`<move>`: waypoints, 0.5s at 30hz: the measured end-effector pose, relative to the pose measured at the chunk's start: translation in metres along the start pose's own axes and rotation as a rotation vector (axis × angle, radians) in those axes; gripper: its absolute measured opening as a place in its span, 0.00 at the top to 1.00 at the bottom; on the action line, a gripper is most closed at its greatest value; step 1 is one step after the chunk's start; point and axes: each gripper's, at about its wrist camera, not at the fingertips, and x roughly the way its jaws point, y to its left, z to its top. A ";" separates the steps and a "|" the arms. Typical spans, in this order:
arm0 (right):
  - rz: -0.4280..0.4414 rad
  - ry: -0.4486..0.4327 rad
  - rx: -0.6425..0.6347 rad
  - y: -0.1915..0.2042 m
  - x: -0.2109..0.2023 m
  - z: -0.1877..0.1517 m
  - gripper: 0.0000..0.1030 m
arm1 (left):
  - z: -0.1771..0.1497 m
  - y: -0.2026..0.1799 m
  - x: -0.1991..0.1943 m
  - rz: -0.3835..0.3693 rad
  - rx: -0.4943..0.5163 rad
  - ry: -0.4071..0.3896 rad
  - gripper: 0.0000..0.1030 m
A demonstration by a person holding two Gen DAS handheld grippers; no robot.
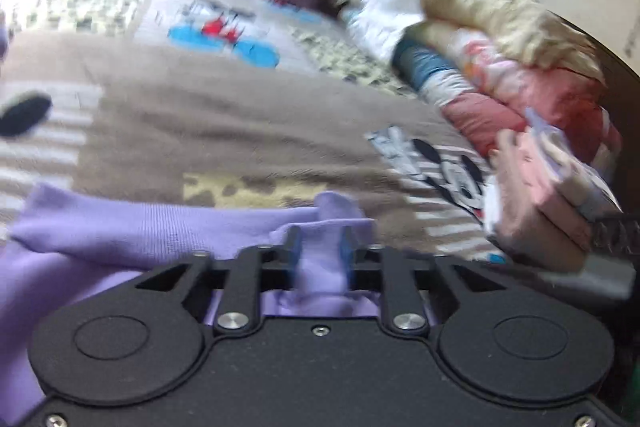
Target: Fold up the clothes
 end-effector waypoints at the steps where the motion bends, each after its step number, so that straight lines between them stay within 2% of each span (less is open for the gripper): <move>1: 0.009 -0.019 0.013 -0.001 -0.009 0.000 0.82 | -0.006 -0.008 -0.013 -0.001 0.038 -0.007 0.73; 4: 0.026 -0.051 0.003 0.001 -0.040 -0.005 0.82 | -0.036 -0.037 -0.054 -0.015 0.148 -0.003 0.73; 7: 0.057 -0.035 -0.031 0.012 -0.067 -0.017 0.82 | -0.077 -0.069 -0.091 -0.044 0.228 0.031 0.73; 10: 0.081 0.008 -0.098 0.030 -0.090 -0.031 0.82 | -0.116 -0.093 -0.125 -0.072 0.234 0.075 0.73; 13: 0.101 0.048 -0.146 0.048 -0.102 -0.048 0.82 | -0.146 -0.105 -0.148 -0.090 0.173 0.093 0.73; 15: 0.097 0.078 -0.179 0.058 -0.102 -0.060 0.82 | -0.159 -0.112 -0.149 -0.106 0.145 0.105 0.73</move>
